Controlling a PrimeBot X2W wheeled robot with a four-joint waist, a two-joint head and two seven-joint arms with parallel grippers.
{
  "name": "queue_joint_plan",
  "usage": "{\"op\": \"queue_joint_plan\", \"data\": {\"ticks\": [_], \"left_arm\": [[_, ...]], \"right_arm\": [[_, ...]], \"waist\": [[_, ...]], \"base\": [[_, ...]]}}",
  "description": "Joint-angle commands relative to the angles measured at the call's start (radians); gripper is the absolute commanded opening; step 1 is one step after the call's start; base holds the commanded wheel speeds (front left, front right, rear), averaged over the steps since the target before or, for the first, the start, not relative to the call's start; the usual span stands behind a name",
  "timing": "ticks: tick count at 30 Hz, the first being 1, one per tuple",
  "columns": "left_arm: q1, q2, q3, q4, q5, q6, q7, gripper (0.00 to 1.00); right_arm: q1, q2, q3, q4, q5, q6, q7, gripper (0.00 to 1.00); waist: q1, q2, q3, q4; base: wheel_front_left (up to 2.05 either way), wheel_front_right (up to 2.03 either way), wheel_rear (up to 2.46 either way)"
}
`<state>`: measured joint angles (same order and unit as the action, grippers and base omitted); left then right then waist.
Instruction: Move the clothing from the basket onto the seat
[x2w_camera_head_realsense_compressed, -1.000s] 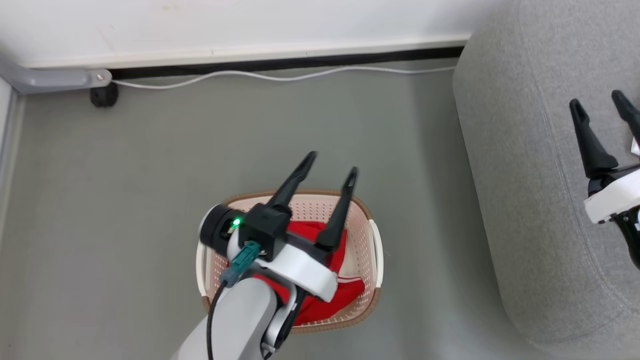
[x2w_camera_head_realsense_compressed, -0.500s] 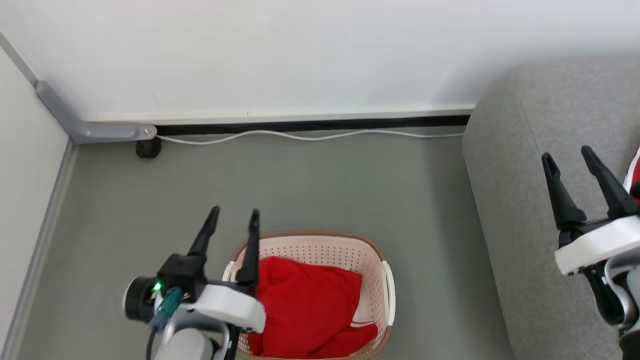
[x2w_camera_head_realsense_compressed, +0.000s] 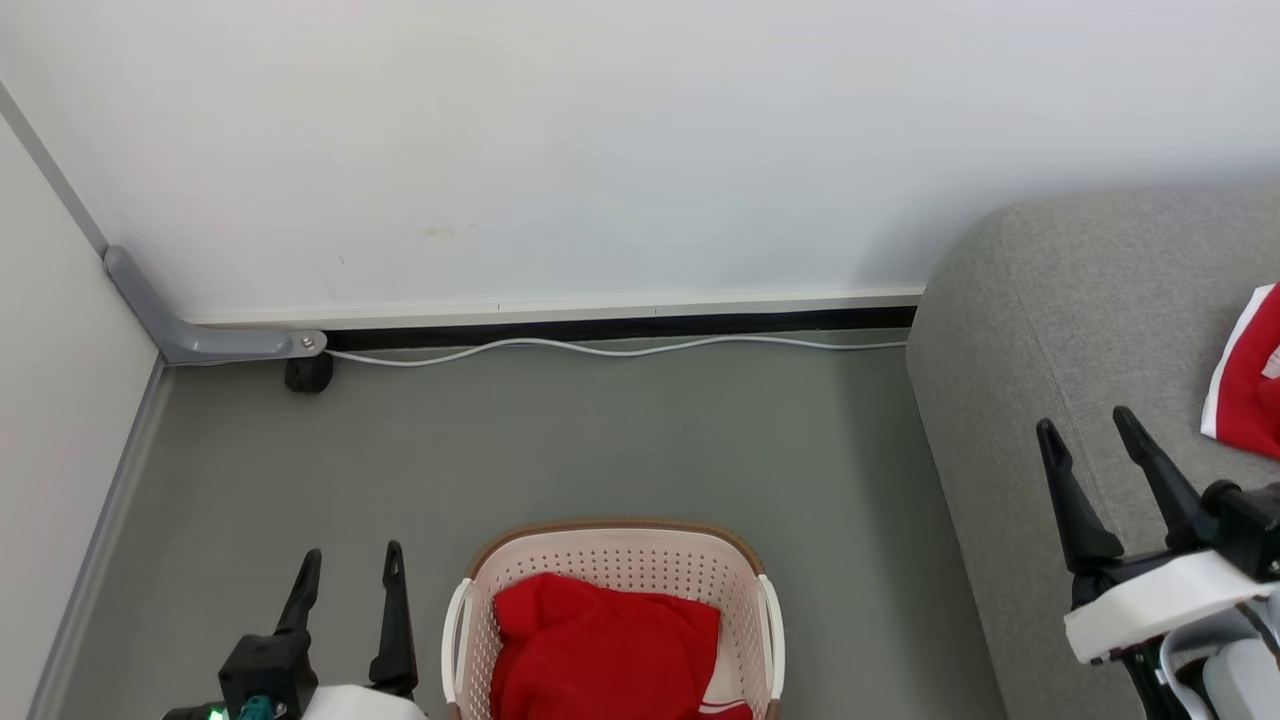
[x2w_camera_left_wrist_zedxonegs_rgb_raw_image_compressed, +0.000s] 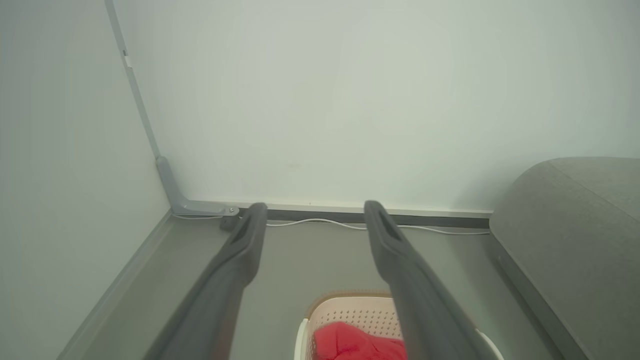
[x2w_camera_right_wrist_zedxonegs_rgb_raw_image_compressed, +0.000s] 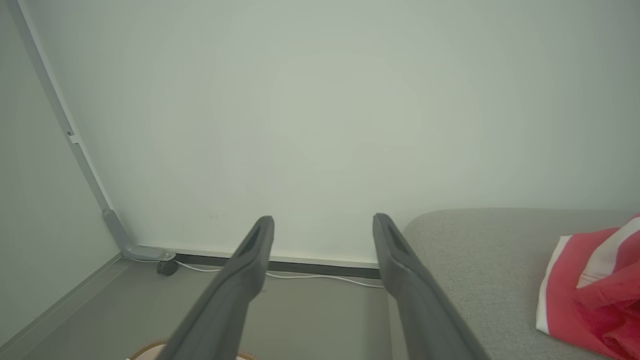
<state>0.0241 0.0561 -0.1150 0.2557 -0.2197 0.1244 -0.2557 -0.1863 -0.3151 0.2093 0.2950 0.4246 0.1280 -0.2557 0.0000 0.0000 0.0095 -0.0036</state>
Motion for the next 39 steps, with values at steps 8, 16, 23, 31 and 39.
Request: {"op": "queue_joint_plan", "data": {"ticks": [8,16,23,31,39], "left_arm": [[0.038,0.000,0.067,-0.047,0.033,0.011,-0.006,1.00],[0.072,-0.005,0.054,-0.067,0.035,0.019,-0.006,1.00],[0.078,-0.006,0.039,-0.080,0.027,0.025,-0.006,1.00],[0.074,-0.006,0.012,-0.085,0.018,0.032,-0.006,1.00],[0.045,-0.006,-0.054,-0.067,-0.009,0.048,-0.006,1.00]], "right_arm": [[0.058,0.021,0.014,-0.035,-0.042,0.003,-0.006,1.00],[0.070,0.032,0.011,-0.029,-0.050,0.003,-0.006,1.00],[0.065,0.036,0.009,-0.016,-0.047,0.003,-0.006,1.00],[0.061,0.036,0.002,-0.015,-0.040,0.003,-0.006,1.00],[0.039,0.012,-0.015,-0.048,-0.022,0.003,-0.006,1.00]], "waist": [[0.0000,0.0000,-0.024,0.002],[0.0000,0.0000,-0.020,0.001],[0.0000,0.0000,-0.016,-0.001],[0.0000,0.0000,-0.002,-0.004],[0.0000,0.0000,0.072,-0.010]], "base": [[0.00,0.00,0.00],[0.00,0.00,0.00],[0.00,0.00,0.00],[0.00,0.00,0.00],[0.00,0.00,0.00]]}}
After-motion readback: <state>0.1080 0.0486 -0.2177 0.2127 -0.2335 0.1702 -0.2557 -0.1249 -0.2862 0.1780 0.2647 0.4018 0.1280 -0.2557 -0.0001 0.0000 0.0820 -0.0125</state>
